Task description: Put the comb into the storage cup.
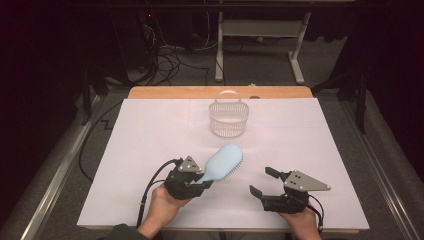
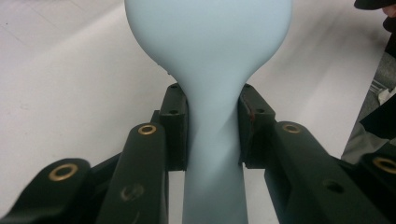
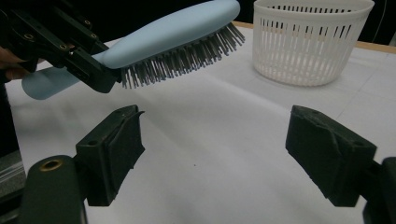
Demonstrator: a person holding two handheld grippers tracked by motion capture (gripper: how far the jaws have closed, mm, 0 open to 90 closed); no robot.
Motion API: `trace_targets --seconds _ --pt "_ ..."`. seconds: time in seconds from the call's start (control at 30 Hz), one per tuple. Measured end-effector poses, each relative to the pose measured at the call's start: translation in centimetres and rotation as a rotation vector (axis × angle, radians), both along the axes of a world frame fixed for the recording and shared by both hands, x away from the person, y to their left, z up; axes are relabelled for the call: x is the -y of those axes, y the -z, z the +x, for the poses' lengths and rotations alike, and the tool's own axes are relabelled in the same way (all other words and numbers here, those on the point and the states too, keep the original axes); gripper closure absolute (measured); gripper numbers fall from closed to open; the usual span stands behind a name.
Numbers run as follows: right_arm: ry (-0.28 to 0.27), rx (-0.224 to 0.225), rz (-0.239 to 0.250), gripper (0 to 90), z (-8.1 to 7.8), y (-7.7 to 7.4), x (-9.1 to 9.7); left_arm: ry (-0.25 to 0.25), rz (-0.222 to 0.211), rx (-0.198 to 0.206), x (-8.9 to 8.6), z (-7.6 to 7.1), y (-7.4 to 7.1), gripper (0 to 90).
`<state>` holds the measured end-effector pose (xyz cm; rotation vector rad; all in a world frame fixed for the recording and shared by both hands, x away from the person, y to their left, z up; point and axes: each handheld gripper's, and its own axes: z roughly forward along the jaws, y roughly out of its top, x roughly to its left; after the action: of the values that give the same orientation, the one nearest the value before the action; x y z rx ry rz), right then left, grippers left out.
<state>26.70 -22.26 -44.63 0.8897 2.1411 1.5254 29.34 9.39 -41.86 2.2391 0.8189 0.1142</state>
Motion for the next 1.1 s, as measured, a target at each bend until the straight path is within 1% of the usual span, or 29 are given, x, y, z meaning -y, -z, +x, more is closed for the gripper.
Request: trace_targets --seconds 0.07,0.17,0.27,0.37,0.47,0.6,0.63,0.73,0.9,1.1 --pt "-0.004 -0.009 0.006 19.3 0.2 0.0 -0.2 0.005 0.000 -0.003 0.3 0.1 0.1 67.2" --pt "-0.014 -0.024 0.016 19.4 0.4 0.0 -0.5 0.009 0.000 0.003 0.5 0.1 0.2 67.2" --pt "-0.030 -0.049 0.041 19.7 0.6 -0.1 -0.8 0.015 -0.002 0.000 0.7 0.1 0.2 67.3" --pt "-0.046 -0.051 0.036 20.0 0.7 -0.2 -1.1 0.020 0.001 0.005 0.9 0.1 0.1 67.2" --pt "-0.060 -0.076 0.037 20.0 1.0 -0.1 -1.5 0.020 -0.001 0.012 1.1 0.1 0.0 67.3" --pt "-0.073 -0.083 0.027 20.0 1.4 -0.1 -2.0 0.022 0.001 0.015 1.3 0.2 -0.1 67.3" --pt "-0.075 -0.086 0.028 20.0 1.5 -0.1 -2.1 0.021 -0.002 0.016 1.4 0.2 -0.1 67.2" --pt "-0.085 -0.092 0.031 19.9 1.7 -0.1 -2.5 0.030 0.003 0.018 1.7 0.1 -0.1 67.2" --pt "-0.072 -0.083 0.052 17.8 1.9 -0.3 -2.9 0.054 0.005 0.029 2.3 -0.1 -0.2 67.2" --pt "-0.079 -0.112 0.068 16.7 2.3 -0.2 -3.2 0.057 0.010 0.027 2.5 0.0 -0.1 67.2"
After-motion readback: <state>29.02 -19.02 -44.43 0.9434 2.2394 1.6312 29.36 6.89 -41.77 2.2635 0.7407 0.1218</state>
